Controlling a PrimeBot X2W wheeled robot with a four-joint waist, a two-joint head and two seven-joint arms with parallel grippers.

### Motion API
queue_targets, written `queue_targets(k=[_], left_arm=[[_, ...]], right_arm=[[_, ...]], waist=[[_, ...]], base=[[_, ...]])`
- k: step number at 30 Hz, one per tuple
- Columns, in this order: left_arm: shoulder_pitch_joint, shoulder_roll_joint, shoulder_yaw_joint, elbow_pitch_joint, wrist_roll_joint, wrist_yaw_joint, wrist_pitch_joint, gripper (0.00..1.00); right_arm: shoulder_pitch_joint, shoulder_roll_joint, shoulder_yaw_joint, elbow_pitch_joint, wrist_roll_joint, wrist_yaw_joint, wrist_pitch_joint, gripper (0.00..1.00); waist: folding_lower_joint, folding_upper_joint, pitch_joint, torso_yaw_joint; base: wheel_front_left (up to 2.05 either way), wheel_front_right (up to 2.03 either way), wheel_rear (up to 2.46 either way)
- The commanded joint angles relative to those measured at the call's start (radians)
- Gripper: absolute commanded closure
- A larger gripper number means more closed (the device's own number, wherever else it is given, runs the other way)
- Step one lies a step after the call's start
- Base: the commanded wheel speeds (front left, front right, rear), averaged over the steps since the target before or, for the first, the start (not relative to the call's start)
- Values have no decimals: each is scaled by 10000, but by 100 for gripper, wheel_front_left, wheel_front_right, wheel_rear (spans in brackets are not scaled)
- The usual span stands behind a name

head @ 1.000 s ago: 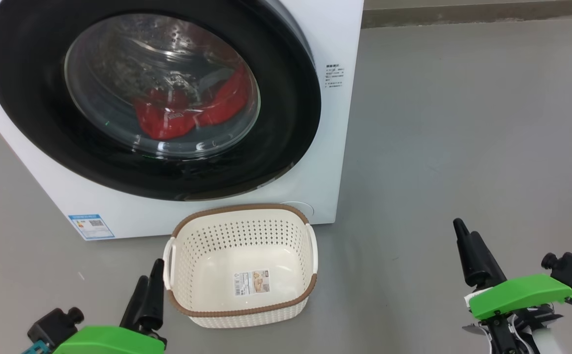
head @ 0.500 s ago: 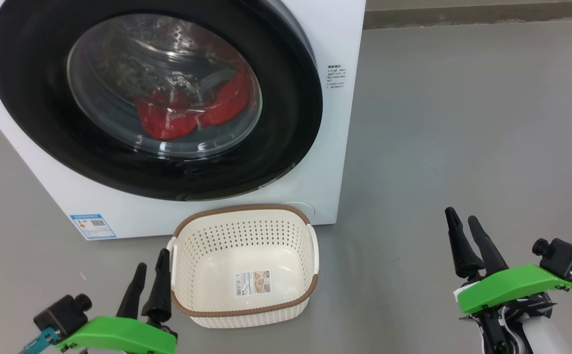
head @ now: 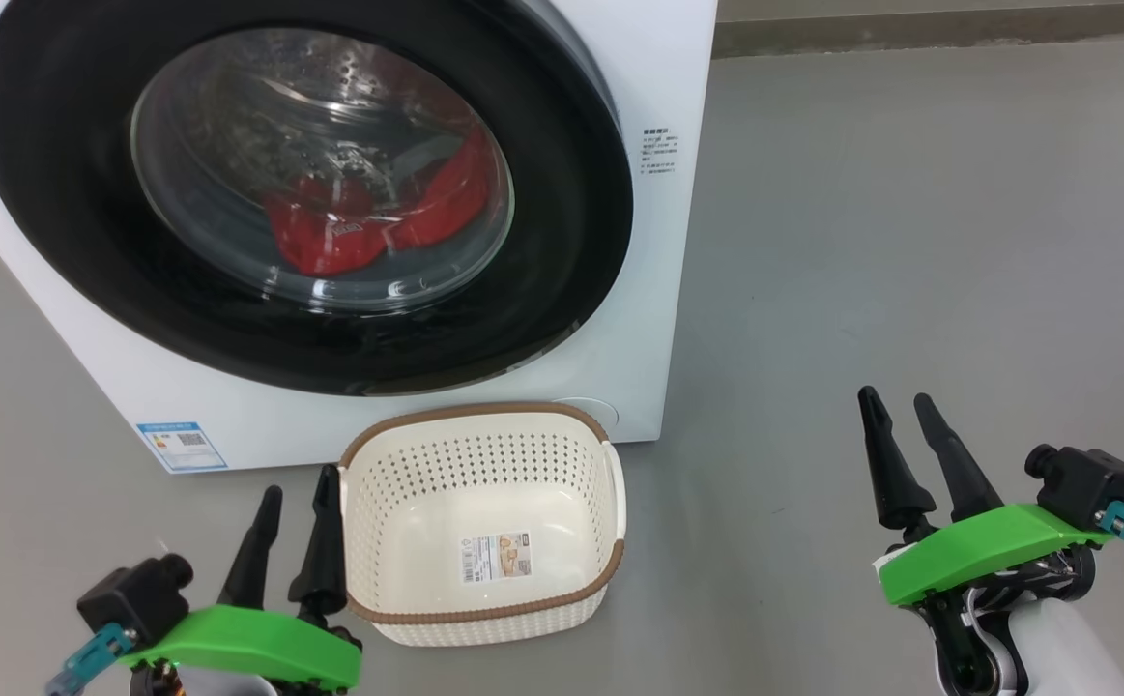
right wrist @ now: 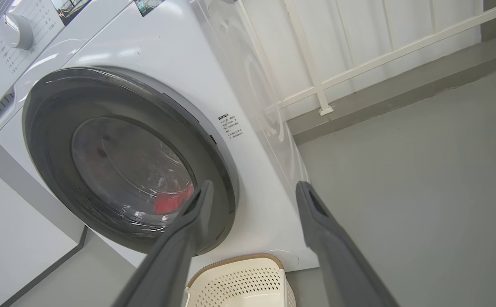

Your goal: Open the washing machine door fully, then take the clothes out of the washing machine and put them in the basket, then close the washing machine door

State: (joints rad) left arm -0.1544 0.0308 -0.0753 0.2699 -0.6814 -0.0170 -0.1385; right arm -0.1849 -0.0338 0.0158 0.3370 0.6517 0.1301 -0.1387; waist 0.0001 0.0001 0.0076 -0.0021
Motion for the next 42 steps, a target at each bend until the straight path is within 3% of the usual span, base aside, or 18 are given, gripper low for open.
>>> queue_targets(k=[1, 38, 42], left_arm=[[-553, 138, 169, -316, 243, 53, -135, 0], [-1188, 194, -251, -586, 4501, 576, -1219, 0], [-1186, 195, -274, -615, 4543, 571, -1232, 0]], right_arm=[[-518, -95, 194, -300, -268, 4, -128, 0], [-1249, -163, 694, -509, -4653, 6, -1217, 0], [-1236, -164, 686, -549, -4696, 6, -1230, 0]], waist=[[-1, -1, -2, -3], [-1, -1, 22, -33], [-1, -1, 40, -23]], base=[[0, 0, 0], [0, 0, 0], [0, 0, 0]])
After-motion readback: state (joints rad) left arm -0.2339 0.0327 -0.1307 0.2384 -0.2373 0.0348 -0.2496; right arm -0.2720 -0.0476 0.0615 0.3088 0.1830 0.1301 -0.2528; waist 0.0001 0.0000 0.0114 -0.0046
